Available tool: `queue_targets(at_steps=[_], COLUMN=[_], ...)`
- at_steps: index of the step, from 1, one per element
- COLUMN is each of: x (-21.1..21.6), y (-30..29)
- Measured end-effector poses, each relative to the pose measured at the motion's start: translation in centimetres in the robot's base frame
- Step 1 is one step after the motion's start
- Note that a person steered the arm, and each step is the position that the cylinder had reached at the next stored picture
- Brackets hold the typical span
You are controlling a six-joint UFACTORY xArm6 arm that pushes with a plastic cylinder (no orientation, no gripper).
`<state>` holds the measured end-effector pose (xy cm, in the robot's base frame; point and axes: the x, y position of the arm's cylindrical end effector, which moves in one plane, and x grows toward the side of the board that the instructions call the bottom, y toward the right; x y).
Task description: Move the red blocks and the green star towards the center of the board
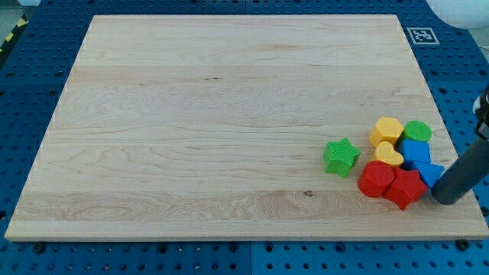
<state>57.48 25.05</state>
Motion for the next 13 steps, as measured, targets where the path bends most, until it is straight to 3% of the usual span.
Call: queue_targets(at_steps=[1,2,5,8,11,13], x=[0.5,4.0,0.3,2.2,-0.4,-5.6], y=[-0.1,0.8,-2.0,-3.2,-7.2,-10.8])
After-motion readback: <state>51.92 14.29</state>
